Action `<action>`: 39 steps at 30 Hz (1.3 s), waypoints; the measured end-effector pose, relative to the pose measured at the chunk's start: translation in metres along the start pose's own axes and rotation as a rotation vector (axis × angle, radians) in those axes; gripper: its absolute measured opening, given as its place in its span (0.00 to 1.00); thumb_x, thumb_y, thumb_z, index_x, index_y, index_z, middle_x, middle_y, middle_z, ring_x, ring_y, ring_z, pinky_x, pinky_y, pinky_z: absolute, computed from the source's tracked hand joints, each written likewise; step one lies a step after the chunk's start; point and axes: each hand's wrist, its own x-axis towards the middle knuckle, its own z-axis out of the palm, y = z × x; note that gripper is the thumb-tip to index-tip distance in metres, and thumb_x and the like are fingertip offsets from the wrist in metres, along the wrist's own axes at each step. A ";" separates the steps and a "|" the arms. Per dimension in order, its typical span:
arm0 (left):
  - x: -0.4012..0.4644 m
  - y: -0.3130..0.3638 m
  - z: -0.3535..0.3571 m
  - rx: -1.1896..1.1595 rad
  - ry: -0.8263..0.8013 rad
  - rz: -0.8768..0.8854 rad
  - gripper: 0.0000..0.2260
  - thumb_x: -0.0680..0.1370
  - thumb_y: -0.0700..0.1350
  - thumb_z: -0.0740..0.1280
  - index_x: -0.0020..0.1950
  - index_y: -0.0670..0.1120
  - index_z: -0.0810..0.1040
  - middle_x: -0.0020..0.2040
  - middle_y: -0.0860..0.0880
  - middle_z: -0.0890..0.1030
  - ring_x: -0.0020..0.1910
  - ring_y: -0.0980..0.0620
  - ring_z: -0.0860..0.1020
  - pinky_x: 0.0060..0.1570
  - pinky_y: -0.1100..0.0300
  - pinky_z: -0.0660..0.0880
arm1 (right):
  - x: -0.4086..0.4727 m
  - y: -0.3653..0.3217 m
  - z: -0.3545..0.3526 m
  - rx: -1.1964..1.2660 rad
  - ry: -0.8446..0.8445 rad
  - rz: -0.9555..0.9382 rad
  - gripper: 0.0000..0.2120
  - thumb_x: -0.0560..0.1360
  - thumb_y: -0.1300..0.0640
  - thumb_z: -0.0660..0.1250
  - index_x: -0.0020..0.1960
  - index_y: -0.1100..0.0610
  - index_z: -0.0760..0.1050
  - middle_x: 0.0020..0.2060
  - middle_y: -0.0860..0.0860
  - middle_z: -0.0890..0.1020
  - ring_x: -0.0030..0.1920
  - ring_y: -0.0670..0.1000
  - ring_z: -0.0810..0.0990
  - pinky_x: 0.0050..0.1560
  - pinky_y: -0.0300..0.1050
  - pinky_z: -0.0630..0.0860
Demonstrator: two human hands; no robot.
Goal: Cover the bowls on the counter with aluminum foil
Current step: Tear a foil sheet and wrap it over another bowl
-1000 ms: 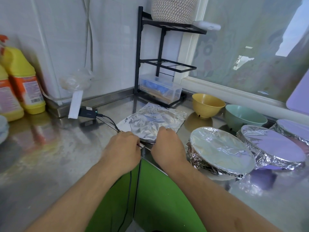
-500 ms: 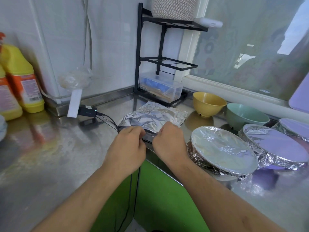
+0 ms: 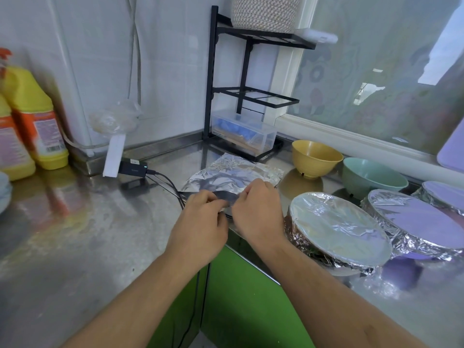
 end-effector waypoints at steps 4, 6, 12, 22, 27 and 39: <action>-0.003 -0.001 0.003 0.093 -0.038 0.069 0.14 0.81 0.43 0.66 0.64 0.52 0.85 0.64 0.51 0.79 0.65 0.46 0.72 0.66 0.50 0.72 | 0.001 0.002 0.000 -0.038 0.029 -0.035 0.07 0.81 0.63 0.61 0.55 0.63 0.75 0.53 0.59 0.79 0.57 0.58 0.76 0.63 0.55 0.73; -0.001 -0.001 0.004 0.096 -0.083 0.074 0.16 0.81 0.44 0.64 0.67 0.51 0.83 0.67 0.52 0.80 0.67 0.45 0.74 0.67 0.47 0.72 | 0.002 0.003 0.004 -0.054 0.066 -0.061 0.06 0.80 0.63 0.62 0.55 0.63 0.75 0.53 0.59 0.79 0.57 0.59 0.76 0.63 0.55 0.73; 0.000 0.011 0.001 0.014 -0.116 -0.002 0.17 0.78 0.39 0.66 0.67 0.48 0.77 0.64 0.52 0.77 0.65 0.51 0.71 0.64 0.57 0.70 | 0.007 0.009 0.015 -0.133 0.081 -0.081 0.10 0.79 0.61 0.63 0.60 0.61 0.74 0.58 0.57 0.76 0.60 0.58 0.74 0.61 0.48 0.69; 0.011 0.036 -0.015 -1.357 -0.176 -0.840 0.15 0.83 0.47 0.66 0.60 0.36 0.82 0.51 0.39 0.87 0.46 0.44 0.86 0.43 0.54 0.83 | -0.005 0.004 0.006 -0.030 0.137 -0.038 0.09 0.80 0.64 0.64 0.59 0.59 0.74 0.62 0.55 0.73 0.55 0.59 0.77 0.47 0.47 0.68; 0.027 0.030 -0.003 -1.505 -0.237 -0.929 0.21 0.81 0.57 0.70 0.63 0.41 0.84 0.52 0.43 0.85 0.49 0.46 0.85 0.45 0.52 0.83 | -0.022 -0.005 0.001 -0.032 0.070 -0.122 0.11 0.82 0.58 0.62 0.63 0.59 0.74 0.62 0.53 0.73 0.59 0.57 0.77 0.52 0.51 0.76; 0.045 0.068 -0.056 -1.305 0.133 -0.685 0.10 0.77 0.25 0.61 0.42 0.39 0.72 0.33 0.43 0.76 0.33 0.45 0.85 0.33 0.57 0.82 | -0.035 -0.008 -0.051 0.308 0.137 -0.228 0.05 0.80 0.59 0.64 0.55 0.54 0.75 0.54 0.47 0.74 0.54 0.47 0.73 0.53 0.36 0.71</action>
